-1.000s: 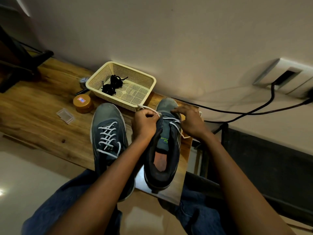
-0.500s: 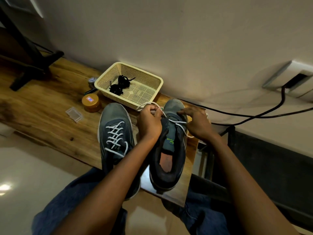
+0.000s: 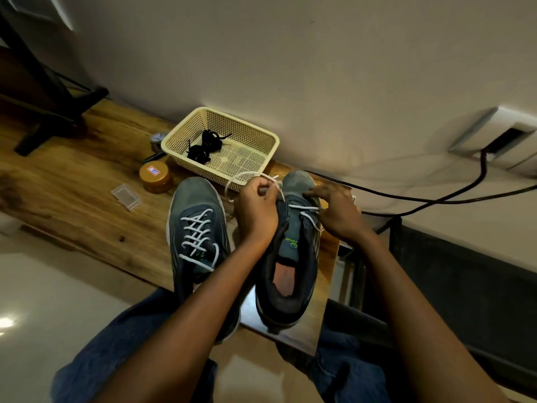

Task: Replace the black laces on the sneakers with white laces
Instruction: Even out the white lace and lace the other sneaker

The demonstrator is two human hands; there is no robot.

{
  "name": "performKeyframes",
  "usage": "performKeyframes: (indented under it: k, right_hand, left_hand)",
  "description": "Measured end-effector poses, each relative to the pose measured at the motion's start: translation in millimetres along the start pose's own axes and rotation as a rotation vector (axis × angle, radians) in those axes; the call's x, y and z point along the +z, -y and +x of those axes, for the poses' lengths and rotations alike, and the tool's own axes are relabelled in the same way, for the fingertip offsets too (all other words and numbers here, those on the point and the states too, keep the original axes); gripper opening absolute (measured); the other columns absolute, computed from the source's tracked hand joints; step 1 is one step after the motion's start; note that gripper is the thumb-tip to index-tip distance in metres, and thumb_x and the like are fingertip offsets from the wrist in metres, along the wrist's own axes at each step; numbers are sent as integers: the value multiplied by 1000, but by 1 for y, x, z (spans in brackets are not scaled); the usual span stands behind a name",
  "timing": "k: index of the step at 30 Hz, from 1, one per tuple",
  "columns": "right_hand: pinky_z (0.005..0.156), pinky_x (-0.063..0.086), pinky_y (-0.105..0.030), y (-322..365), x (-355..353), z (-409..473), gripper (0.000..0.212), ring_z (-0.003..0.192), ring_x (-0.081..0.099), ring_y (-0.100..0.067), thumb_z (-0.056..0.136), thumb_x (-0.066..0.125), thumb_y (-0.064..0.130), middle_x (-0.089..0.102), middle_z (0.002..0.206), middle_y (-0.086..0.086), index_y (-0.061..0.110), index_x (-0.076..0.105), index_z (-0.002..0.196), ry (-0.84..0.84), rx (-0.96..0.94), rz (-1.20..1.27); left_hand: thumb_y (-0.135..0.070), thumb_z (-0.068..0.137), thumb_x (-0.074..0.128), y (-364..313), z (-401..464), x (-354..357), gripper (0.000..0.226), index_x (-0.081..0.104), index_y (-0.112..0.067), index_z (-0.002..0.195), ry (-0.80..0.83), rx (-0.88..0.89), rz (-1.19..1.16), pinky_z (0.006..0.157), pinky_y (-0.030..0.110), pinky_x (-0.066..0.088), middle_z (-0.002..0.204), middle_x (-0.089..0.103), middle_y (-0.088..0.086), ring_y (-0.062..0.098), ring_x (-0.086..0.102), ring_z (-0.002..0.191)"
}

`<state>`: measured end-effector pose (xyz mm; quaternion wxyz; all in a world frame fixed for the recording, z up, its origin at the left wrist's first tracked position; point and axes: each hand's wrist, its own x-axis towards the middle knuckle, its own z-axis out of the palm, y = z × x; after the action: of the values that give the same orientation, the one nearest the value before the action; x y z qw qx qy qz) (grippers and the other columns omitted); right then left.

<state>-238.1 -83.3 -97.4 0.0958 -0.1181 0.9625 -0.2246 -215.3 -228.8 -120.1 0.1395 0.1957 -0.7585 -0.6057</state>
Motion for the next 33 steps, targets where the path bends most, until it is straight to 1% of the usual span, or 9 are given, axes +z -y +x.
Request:
performKeyframes:
  k: [3, 7, 11, 14, 18, 21, 24, 30, 33]
  right_hand:
    - [104, 22, -26, -2, 0, 0, 45, 132, 37, -24, 86, 57, -1, 51, 139, -6, 15, 60, 128, -1, 5, 7]
    - [102, 23, -25, -3, 2, 1, 49, 132, 37, -23, 84, 54, -6, 51, 139, -5, 14, 60, 128, -3, 15, 3]
    - [102, 23, -23, -5, 3, 2, 47, 131, 40, -21, 83, 59, -6, 53, 137, -7, 13, 61, 126, -27, -1, 22]
    - [100, 24, -22, -7, 4, 2, 47, 130, 41, -21, 82, 60, -7, 54, 135, -8, 13, 62, 125, -27, -10, 28]
    - [103, 26, -24, -6, 3, 3, 46, 128, 43, -22, 82, 57, -9, 56, 134, -8, 11, 63, 124, -35, -1, 50]
    - [107, 27, -31, -6, 5, 3, 48, 130, 41, -23, 82, 59, -8, 55, 135, -6, 15, 63, 124, -35, 10, 56]
    - [109, 29, -35, -5, 4, 3, 50, 129, 41, -23, 81, 57, -9, 54, 135, -6, 15, 63, 124, -33, 13, 71]
    - [104, 39, -35, -3, -2, 0, 47, 122, 48, -24, 81, 53, -12, 56, 133, -9, 8, 64, 122, -19, 32, 184]
    - [105, 36, -47, -14, -3, 0, 33, 125, 44, -27, 81, 62, 0, 54, 130, -9, 13, 65, 112, -26, 90, 192]
  left_hand:
    - [-15, 92, 61, -10, 4, -5, 7, 62, -13, 86, -89, 38, -42, 60, 17, 49, 73, 60, -10, 2, 58, 67]
    - [-12, 88, 65, -7, 6, -5, 7, 64, -14, 82, 13, 8, -44, 68, 35, 54, 73, 65, -3, 15, 64, 69]
    - [-9, 94, 57, -21, 4, -9, 6, 61, -9, 89, -203, 129, -148, 61, 15, 49, 78, 63, -10, -6, 60, 68]
    - [-14, 94, 59, -20, 6, -12, 9, 64, -7, 94, -106, 62, -107, 58, 12, 46, 77, 62, -10, -6, 58, 65]
    - [-10, 86, 67, 1, 6, -5, 8, 73, -8, 91, 201, -81, 60, 80, 36, 54, 86, 72, 7, 19, 66, 79]
    - [-6, 86, 62, -3, 8, -5, 26, 66, -19, 65, 65, -18, -2, 74, 46, 57, 79, 71, 5, 28, 68, 78]
    - [-10, 90, 62, -11, 11, -9, 15, 67, -16, 76, -42, -23, -77, 72, 39, 56, 77, 68, 0, 23, 67, 77]
    - [-17, 90, 63, -5, 6, -4, 19, 65, -20, 71, 83, -35, -46, 76, 44, 56, 79, 70, 6, 25, 68, 78]
    - [-16, 93, 59, -11, 9, -5, 13, 64, -16, 81, -2, -29, -130, 75, 42, 55, 84, 70, 6, 20, 65, 78]
